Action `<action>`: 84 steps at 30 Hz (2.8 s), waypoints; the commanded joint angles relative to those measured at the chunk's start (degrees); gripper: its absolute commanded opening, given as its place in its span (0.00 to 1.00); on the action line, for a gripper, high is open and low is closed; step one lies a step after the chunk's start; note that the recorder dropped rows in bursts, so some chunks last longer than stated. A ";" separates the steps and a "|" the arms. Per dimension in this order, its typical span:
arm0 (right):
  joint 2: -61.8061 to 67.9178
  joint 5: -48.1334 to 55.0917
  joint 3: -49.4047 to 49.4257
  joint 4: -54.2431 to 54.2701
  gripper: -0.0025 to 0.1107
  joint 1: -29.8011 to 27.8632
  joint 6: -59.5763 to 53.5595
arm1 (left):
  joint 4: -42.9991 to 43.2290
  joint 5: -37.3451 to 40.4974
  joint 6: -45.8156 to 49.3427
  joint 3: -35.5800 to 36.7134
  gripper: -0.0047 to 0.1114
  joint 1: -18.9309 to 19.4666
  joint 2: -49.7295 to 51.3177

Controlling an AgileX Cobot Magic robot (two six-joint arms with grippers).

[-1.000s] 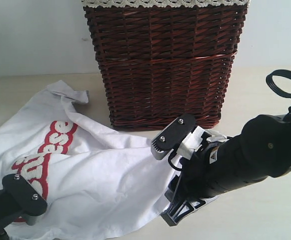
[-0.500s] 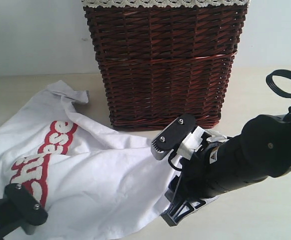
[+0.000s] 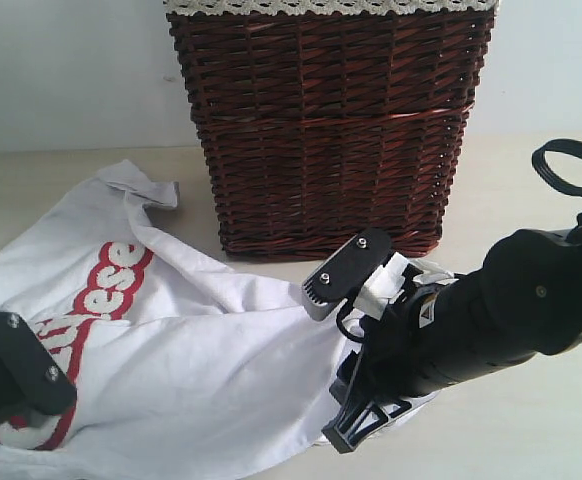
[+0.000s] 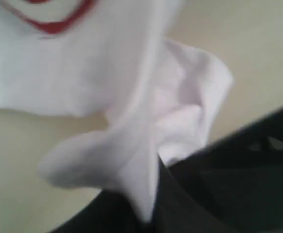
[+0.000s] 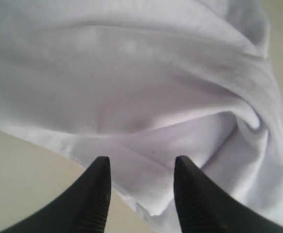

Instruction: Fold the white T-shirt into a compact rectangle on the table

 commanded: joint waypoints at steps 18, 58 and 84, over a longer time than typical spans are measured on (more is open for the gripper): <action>-0.55 -0.06 0.20 -0.02 0.38 0.10 0.22 | -26.33 -3.51 21.69 -0.40 0.44 -5.02 -0.30; -0.55 -0.06 0.20 0.09 0.38 0.10 0.52 | 22.27 -8.61 -22.94 -6.52 0.04 12.57 15.23; -0.55 -0.34 0.20 0.09 0.38 0.10 0.52 | 5.53 -24.30 -5.46 -20.57 0.04 54.60 37.92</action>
